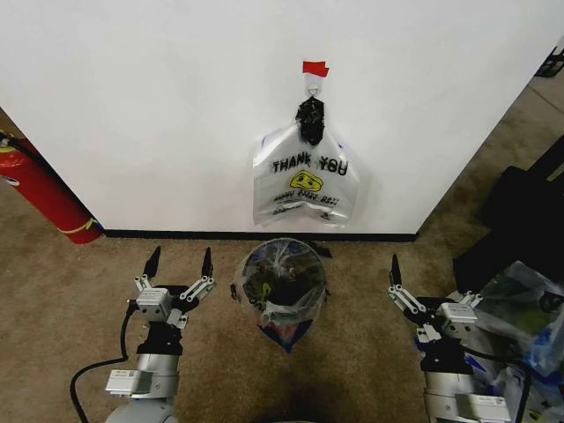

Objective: Pick up the garbage bag from the wall and place it over the trash bin.

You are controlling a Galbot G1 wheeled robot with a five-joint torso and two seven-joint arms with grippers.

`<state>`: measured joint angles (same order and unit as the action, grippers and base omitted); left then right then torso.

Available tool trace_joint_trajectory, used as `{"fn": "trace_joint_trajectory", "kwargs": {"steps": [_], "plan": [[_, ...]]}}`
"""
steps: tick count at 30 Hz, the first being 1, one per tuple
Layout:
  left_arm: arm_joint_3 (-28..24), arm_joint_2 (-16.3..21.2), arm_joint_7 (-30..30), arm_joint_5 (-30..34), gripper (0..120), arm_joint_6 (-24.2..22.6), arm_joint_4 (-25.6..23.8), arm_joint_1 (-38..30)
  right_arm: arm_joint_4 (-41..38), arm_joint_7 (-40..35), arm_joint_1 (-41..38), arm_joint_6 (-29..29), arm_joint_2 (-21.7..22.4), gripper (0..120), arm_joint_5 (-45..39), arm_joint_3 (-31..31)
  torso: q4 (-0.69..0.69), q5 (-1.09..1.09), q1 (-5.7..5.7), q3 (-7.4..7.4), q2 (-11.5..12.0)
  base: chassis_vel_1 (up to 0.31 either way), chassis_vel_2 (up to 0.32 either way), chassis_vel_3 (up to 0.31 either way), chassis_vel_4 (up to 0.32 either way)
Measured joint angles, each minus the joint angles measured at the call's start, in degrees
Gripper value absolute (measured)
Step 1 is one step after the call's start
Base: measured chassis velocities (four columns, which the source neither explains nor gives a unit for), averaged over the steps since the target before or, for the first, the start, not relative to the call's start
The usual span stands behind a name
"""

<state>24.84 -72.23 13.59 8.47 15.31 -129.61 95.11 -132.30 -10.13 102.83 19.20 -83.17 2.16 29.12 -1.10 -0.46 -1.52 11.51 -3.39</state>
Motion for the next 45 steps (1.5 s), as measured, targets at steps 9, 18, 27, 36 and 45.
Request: {"fn": "trace_joint_trajectory", "kwargs": {"steps": [9, 18, 27, 36, 45], "plan": [[-0.34, 0.09, 0.30, 0.15, 100, -0.34, -0.54, 0.16, -0.07, -0.31, 0.30, -0.05, 0.06, 100, 0.15, 0.23, 0.00, 0.01, 0.00, 0.00, 0.00, 0.000, 0.000, 0.000, 0.000], [-0.85, -0.33, 0.26, -0.22, 100, 0.41, -0.54, 0.59, 0.05, -0.30, -0.04, -0.47, 0.23, 100, 0.14, 0.01, 0.00, 0.00, 0.00, 0.00, 0.00, 0.000, 0.000, 0.000, 0.000], [-0.98, -0.34, 0.22, -0.12, 100, 0.79, -1.84, 0.91, 0.41, -0.25, 0.01, -0.54, 0.48, 100, -0.29, -0.20, 0.00, 0.01, 0.00, 0.00, 0.00, 0.000, 0.000, 0.000, 0.000], [-0.88, -0.32, 0.11, -0.43, 100, 0.63, -1.19, 0.22, 0.39, -0.11, -0.58, -1.04, 0.62, 100, -0.88, -0.28, 0.00, 0.01, 0.00, 0.00, 0.00, 0.000, 0.000, 0.000, 0.000], [-1.08, -0.52, 0.09, -0.71, 100, 0.94, -0.36, 0.41, 0.28, -0.03, -0.76, -1.51, 0.82, 100, -1.65, -0.34, 0.00, 0.00, 0.00, 0.00, 0.00, 0.000, 0.000, 0.000, 0.000]]}}
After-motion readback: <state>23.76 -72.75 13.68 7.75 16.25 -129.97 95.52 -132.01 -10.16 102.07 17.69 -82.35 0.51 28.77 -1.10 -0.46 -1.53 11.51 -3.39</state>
